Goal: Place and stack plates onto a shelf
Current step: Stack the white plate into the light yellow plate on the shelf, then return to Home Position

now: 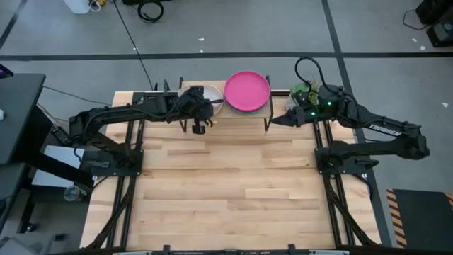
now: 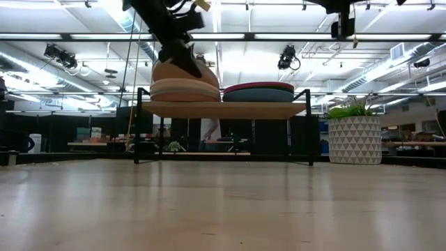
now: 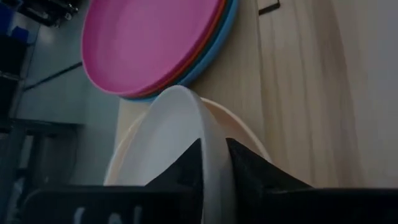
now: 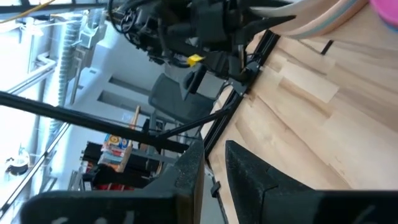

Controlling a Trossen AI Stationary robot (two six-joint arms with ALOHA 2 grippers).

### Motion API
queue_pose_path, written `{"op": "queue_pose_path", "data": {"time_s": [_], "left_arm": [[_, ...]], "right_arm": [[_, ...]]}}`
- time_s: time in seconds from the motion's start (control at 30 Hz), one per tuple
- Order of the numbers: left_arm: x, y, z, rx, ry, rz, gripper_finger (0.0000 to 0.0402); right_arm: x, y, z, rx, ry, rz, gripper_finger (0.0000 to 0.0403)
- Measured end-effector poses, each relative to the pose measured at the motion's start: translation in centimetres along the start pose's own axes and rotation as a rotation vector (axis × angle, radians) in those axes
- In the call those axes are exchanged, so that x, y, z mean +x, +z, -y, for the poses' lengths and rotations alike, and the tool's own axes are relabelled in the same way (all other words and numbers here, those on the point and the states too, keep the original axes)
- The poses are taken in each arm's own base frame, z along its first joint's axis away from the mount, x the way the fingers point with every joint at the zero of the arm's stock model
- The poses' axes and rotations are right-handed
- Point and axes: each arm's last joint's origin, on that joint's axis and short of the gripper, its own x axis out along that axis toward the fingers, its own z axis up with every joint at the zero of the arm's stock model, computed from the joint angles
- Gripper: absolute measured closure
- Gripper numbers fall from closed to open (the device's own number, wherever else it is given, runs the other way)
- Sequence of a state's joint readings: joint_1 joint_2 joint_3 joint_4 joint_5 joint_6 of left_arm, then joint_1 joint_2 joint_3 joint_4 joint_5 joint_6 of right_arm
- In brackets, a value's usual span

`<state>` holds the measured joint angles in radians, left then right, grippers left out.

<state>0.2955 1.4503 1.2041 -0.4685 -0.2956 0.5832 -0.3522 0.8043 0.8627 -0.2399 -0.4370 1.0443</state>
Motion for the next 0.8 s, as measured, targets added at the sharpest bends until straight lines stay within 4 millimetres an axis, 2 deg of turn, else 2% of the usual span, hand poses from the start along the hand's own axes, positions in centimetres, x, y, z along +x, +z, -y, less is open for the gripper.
{"op": "queue_pose_path", "data": {"time_s": [0.13, 0.23, 0.47, 0.63, 0.7, 0.8], "left_arm": [[-0.2, 0.1, -0.1, -0.075, 0.002, 0.012, 0.0307], [-1.2, 0.1, -0.5, -0.177, -0.002, 0.051, 0.0276], [-3.3, -0.9, -2.1, -0.463, -0.173, 0.146, 0.0220], [-5.1, -1.4, -3.4, -0.739, -0.418, 0.252, 0.0217], [-5.7, -1.5, -3.3, -0.758, -0.483, 0.261, 0.0223], [-6.7, -1.2, -2.7, -0.742, -0.488, 0.342, 0.0242]], "right_arm": [[0.1, -0.3, -0.2, -0.003, 0.008, -0.017, 0.0331], [0.2, -0.4, -0.2, -0.005, 0.013, -0.026, 0.0331], [0.3, -0.5, -0.4, -0.014, 0.013, -0.018, 0.0331], [0.2, -0.7, -0.5, -0.072, 0.015, -0.013, 0.0331], [-0.2, -0.8, -0.8, -0.144, 0.014, 0.029, 0.0332], [-1.2, -1.0, -1.2, -0.249, -0.012, 0.103, 0.0337]]}}
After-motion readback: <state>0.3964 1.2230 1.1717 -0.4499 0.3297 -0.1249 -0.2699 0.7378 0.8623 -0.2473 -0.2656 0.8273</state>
